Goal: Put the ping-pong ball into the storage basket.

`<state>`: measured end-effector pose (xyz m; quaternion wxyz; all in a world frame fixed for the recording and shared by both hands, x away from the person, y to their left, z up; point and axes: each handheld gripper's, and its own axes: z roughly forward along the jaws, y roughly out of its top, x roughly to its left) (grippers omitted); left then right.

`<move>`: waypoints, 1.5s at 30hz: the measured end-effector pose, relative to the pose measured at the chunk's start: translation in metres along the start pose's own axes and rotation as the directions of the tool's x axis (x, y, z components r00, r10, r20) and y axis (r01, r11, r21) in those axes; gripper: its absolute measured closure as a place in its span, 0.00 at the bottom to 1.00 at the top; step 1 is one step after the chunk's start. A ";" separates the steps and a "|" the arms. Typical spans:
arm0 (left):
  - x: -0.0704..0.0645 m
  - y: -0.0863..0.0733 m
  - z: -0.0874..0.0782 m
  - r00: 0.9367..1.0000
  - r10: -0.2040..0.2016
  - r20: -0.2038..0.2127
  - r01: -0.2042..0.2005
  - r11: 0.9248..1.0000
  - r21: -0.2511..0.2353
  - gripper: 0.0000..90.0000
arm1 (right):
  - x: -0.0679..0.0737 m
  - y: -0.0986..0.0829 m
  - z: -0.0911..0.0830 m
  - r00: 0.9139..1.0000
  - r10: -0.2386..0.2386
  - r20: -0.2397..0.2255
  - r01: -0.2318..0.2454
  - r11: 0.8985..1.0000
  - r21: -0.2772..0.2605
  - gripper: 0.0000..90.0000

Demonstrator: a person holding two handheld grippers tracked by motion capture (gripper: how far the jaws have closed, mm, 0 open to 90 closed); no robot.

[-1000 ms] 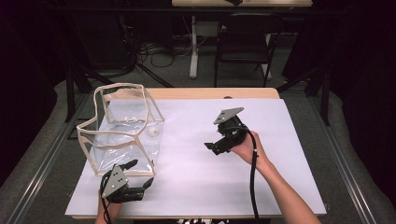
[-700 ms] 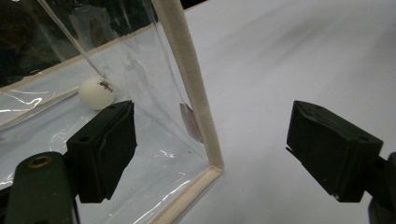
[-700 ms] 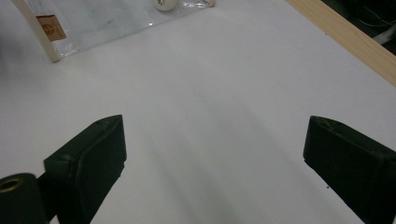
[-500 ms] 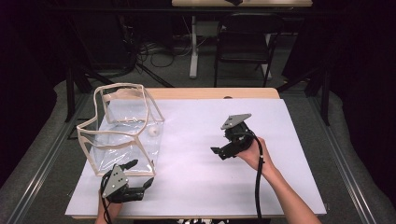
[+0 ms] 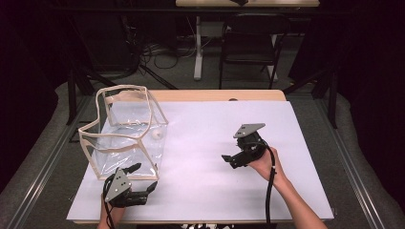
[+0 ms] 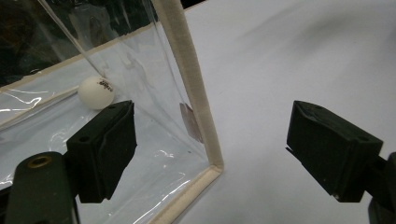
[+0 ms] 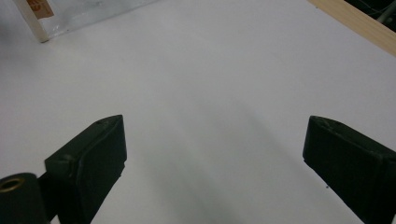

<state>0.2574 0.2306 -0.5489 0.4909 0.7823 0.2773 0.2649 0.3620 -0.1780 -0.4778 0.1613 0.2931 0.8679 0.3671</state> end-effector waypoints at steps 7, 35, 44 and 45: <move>0.000 0.000 0.000 1.000 0.000 0.000 0.000 1.000 0.000 0.18 | -0.001 -0.014 -0.001 1.000 0.024 0.008 -0.024 1.000 -0.002 0.07; 0.001 0.000 0.000 1.000 0.002 -0.001 -0.002 1.000 0.003 0.18 | 0.003 -0.063 -0.014 0.996 0.077 0.054 -0.075 0.996 -0.038 0.07; 0.001 0.000 -0.001 1.000 0.003 -0.001 -0.003 1.000 0.003 0.18 | 0.007 -0.076 -0.019 0.994 0.079 0.070 -0.075 0.995 -0.058 0.07; 0.001 0.000 -0.001 1.000 0.003 -0.002 -0.003 1.000 0.004 0.18 | 0.008 -0.077 -0.020 0.994 0.079 0.076 -0.075 0.995 -0.061 0.07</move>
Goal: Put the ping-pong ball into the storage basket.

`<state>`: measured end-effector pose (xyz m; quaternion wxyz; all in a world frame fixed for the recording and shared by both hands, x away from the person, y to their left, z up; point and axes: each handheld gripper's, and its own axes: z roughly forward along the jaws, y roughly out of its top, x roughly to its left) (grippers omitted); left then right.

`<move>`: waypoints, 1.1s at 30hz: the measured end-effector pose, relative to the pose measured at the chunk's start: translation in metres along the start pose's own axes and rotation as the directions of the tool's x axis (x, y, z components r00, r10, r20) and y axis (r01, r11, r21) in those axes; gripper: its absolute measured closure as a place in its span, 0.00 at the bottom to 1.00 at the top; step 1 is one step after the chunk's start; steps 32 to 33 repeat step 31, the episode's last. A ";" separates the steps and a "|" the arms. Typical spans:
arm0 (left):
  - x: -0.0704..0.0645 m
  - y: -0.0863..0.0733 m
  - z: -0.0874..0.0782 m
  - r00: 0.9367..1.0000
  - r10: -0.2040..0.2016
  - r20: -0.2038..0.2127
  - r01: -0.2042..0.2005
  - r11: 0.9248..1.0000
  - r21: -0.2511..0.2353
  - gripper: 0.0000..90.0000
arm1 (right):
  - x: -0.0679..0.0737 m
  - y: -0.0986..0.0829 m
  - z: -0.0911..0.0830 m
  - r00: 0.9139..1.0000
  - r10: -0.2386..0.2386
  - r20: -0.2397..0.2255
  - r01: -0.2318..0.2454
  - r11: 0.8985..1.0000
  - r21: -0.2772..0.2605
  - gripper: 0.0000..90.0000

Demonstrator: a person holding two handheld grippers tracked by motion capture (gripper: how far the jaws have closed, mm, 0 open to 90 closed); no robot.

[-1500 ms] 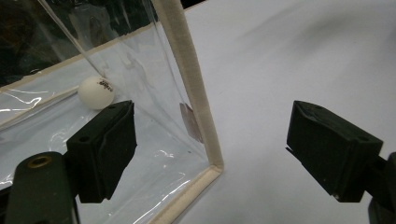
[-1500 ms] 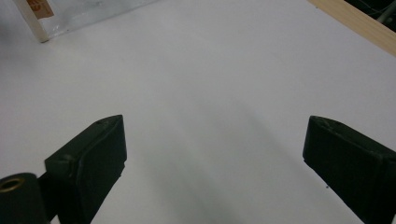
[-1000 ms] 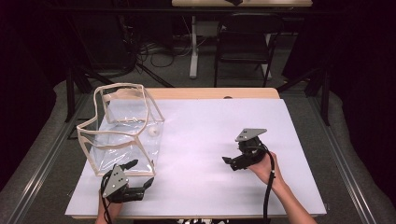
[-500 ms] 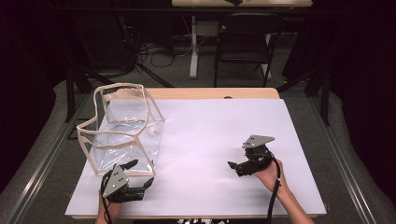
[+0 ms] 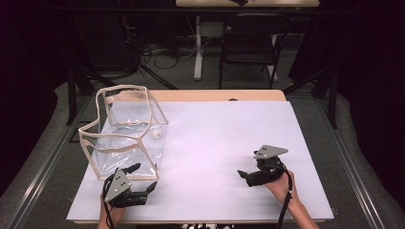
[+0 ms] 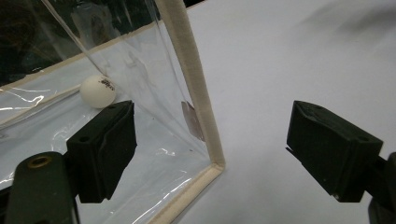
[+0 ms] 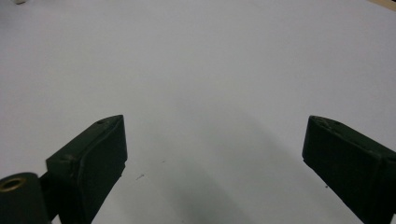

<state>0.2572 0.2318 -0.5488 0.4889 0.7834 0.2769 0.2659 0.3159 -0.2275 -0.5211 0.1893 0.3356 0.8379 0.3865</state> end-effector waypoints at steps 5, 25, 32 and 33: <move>0.000 0.000 0.000 1.000 -0.003 -0.003 0.003 1.000 0.002 0.18 | 0.000 -0.006 -0.003 1.000 0.004 0.008 -0.004 1.000 -0.016 0.07; 0.001 -0.001 0.000 1.000 -0.003 -0.004 0.003 1.000 0.012 0.18 | 0.005 -0.031 -0.013 0.999 0.027 0.038 -0.025 0.999 -0.033 0.07; 0.001 -0.001 0.001 1.000 -0.006 -0.002 0.006 1.000 0.016 0.18 | 0.004 -0.035 -0.016 0.998 0.041 0.046 -0.039 0.998 -0.045 0.07; 0.001 -0.001 0.001 1.000 -0.006 -0.002 0.006 1.000 0.016 0.18 | 0.004 -0.035 -0.016 0.998 0.041 0.046 -0.039 0.998 -0.045 0.07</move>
